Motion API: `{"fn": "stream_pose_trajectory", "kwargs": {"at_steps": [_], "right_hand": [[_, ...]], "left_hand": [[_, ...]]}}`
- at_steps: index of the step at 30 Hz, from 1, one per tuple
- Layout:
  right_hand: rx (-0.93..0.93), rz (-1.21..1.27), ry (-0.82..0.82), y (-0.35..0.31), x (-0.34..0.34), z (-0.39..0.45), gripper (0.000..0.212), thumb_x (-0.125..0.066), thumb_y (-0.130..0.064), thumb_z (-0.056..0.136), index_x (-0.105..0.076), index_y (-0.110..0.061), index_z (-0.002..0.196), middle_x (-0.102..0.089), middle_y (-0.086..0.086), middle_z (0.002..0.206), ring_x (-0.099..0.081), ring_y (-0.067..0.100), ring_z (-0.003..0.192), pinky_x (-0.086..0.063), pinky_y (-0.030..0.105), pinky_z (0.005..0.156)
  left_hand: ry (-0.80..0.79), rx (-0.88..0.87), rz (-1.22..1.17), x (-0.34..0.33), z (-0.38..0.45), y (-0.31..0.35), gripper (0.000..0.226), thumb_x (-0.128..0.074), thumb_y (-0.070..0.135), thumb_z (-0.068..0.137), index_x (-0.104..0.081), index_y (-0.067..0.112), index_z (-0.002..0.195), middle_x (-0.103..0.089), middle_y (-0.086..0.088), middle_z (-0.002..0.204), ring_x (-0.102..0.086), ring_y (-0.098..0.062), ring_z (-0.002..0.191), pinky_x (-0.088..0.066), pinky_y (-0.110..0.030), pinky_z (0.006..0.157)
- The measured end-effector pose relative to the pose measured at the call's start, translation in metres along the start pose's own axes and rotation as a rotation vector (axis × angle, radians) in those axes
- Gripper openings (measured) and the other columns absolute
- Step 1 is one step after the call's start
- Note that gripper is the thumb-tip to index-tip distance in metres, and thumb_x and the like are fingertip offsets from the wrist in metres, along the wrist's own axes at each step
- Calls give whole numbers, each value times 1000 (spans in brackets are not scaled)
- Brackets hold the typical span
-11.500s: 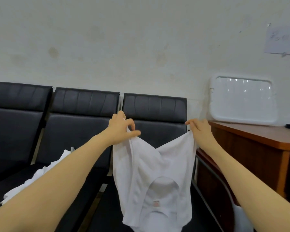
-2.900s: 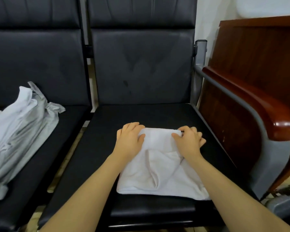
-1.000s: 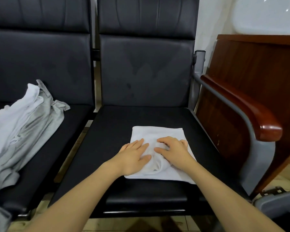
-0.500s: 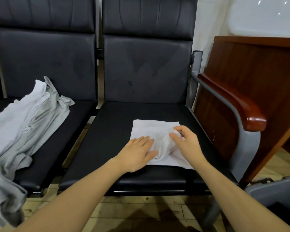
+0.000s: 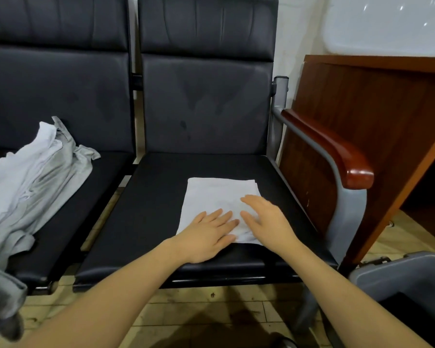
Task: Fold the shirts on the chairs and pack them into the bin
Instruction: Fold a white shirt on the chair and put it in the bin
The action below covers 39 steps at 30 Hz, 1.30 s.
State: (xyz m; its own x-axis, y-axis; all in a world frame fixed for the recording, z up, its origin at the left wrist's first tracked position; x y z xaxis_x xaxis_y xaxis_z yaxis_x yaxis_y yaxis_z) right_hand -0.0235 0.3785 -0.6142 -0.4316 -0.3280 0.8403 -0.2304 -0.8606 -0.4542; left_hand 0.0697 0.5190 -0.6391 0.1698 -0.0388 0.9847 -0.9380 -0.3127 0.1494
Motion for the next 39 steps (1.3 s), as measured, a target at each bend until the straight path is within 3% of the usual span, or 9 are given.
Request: {"fn": "stream_pose_trajectory", "kwargs": {"at_steps": [3, 7, 11, 13, 16, 19, 24, 34, 39], "right_hand": [[-26, -210, -357, 13, -14, -10, 52, -24, -44, 103, -16, -29, 152, -9, -10, 159, -7, 7, 146, -5, 28, 118], [-106, -280, -472, 31, -7, -20, 54, -11, -47, 102, -1, -31, 153, 7, -12, 159, 7, 6, 146, 6, 30, 117], [-94, -313, -449, 28, 4, -24, 54, -18, -50, 101, -23, -30, 151, -18, -8, 159, -13, 11, 146, 1, 36, 118], [-68, -306, -337, 25, 11, -22, 45, -25, -50, 100, -60, -28, 118, -60, -7, 124, -46, 12, 120, -15, 37, 110], [-125, -87, -146, 24, 15, -15, 51, -36, -47, 98, -64, -8, 81, -61, 5, 78, -56, 17, 79, -33, 32, 90], [-169, 25, -2, 30, 13, -6, 35, -47, -36, 96, -67, -8, 98, -64, 6, 92, -60, 23, 87, -48, 41, 85], [-300, -134, -40, 37, 0, 9, 45, -43, -36, 98, -38, -29, 143, -61, 0, 115, -51, 23, 112, -34, 40, 99], [-357, -72, -177, 19, -18, 29, 43, -47, -31, 98, -38, -39, 139, -54, -1, 130, -47, 19, 122, -23, 35, 103], [-295, 16, -60, -2, 0, 20, 34, -47, -22, 100, -51, -40, 129, -52, -4, 119, -51, 15, 111, -19, 34, 107]], "left_hand": [[-41, 86, -42, -1, -3, -3, 52, -13, 47, 101, -4, 35, 151, 9, 7, 159, 13, -16, 145, 7, -46, 117], [-50, 136, -79, 1, -6, -5, 50, -14, 50, 100, -6, 42, 149, 8, 10, 159, 11, -17, 146, 9, -46, 117], [-1, 127, -108, 7, -10, -7, 47, -19, 52, 99, -21, 45, 146, -12, 13, 158, -7, -15, 146, -5, -39, 117], [36, 122, -121, 19, -12, -5, 46, -24, 52, 99, -34, 41, 143, -29, 14, 151, -28, -15, 138, -20, -34, 111], [134, 196, -356, 35, -14, -12, 39, -33, 49, 98, -51, 35, 130, -51, 16, 131, -50, -11, 118, -38, -32, 101], [318, 349, -204, 34, -8, -25, 35, -37, 39, 99, -51, 28, 130, -51, 2, 123, -50, -20, 110, -42, -34, 93], [324, 637, -81, 18, 7, -46, 48, -28, 38, 101, -19, 29, 147, -46, -9, 116, -44, -24, 100, -35, -33, 90], [369, 426, -349, 22, 13, -61, 39, -38, 23, 100, -37, 30, 138, -42, -2, 101, -52, -23, 84, -41, -31, 86], [528, 344, -427, 38, -2, -57, 35, -44, 23, 98, -49, 27, 133, -42, 3, 100, -53, -21, 85, -47, -31, 77]]}}
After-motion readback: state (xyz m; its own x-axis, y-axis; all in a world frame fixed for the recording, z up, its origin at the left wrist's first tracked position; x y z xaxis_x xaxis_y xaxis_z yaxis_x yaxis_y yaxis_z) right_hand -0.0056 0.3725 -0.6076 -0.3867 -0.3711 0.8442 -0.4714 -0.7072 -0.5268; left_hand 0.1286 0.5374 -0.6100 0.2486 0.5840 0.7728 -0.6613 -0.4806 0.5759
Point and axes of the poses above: each hand's wrist, its own z-axis towards the middle knuckle, its own x-axis out of the back of the hand, y = z × x, the point moved 3 cm from there along z, towards the middle knuckle
